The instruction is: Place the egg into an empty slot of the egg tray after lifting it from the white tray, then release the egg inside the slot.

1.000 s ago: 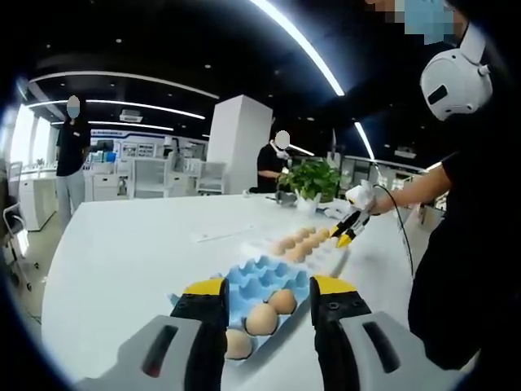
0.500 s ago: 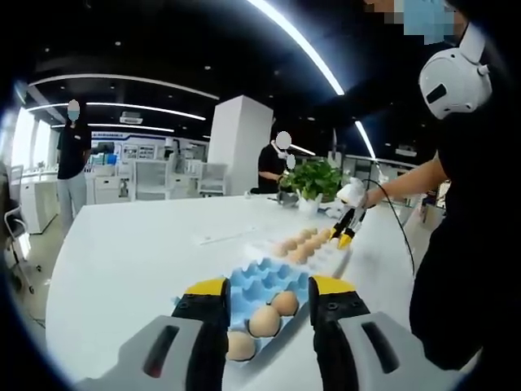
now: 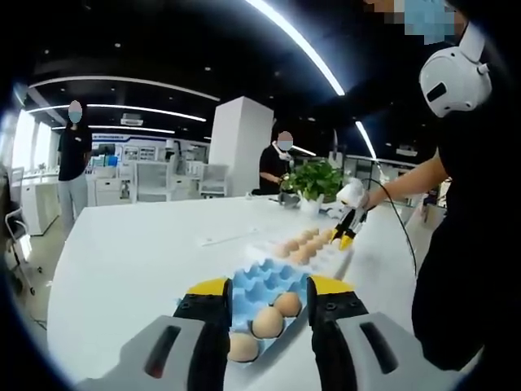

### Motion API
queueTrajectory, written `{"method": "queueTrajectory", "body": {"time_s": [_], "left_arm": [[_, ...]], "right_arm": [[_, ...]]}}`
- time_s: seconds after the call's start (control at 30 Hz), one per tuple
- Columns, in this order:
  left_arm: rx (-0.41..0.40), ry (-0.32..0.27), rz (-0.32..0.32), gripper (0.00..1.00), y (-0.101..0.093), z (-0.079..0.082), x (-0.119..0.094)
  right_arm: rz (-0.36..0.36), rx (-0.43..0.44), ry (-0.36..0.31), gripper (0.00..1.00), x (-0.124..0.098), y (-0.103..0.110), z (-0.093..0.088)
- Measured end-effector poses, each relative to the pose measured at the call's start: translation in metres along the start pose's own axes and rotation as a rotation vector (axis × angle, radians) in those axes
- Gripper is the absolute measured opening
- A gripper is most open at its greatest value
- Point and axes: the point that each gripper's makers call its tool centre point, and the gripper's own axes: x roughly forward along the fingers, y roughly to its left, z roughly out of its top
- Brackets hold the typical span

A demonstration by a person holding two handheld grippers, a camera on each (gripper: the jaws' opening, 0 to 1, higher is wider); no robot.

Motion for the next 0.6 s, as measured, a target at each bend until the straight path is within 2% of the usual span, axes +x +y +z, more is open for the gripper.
{"method": "queueTrajectory", "body": {"time_s": [0.07, 0.1, 0.13, 0.3, 0.37, 0.4, 0.6], "left_arm": [[-0.004, -0.002, -0.002, 0.37, -0.001, -0.001, 0.000], [-0.005, 0.000, -0.003, 0.37, -0.001, -0.002, 0.000], [-0.005, 0.002, -0.003, 0.37, -0.001, -0.002, 0.001], [-0.002, 0.001, -0.011, 0.36, -0.002, -0.001, 0.002], [0.000, -0.002, -0.010, 0.36, -0.002, 0.001, 0.001], [0.002, -0.001, -0.008, 0.36, -0.002, 0.001, 0.000], [-0.001, 0.004, 0.002, 0.37, 0.000, -0.001, -0.002]], "right_arm": [[-0.032, 0.063, -0.031, 0.25, -0.003, -0.002, -0.001], [-0.031, 0.043, -0.053, 0.25, -0.005, -0.003, -0.002], [-0.042, 0.103, -0.062, 0.24, -0.005, -0.003, -0.001], [-0.061, 0.097, -0.076, 0.24, -0.012, -0.003, 0.003], [-0.066, 0.078, -0.105, 0.24, -0.017, -0.003, 0.009], [-0.072, 0.096, -0.117, 0.24, -0.021, -0.007, 0.010], [-0.079, 0.084, -0.139, 0.24, -0.031, -0.005, 0.015]]}}
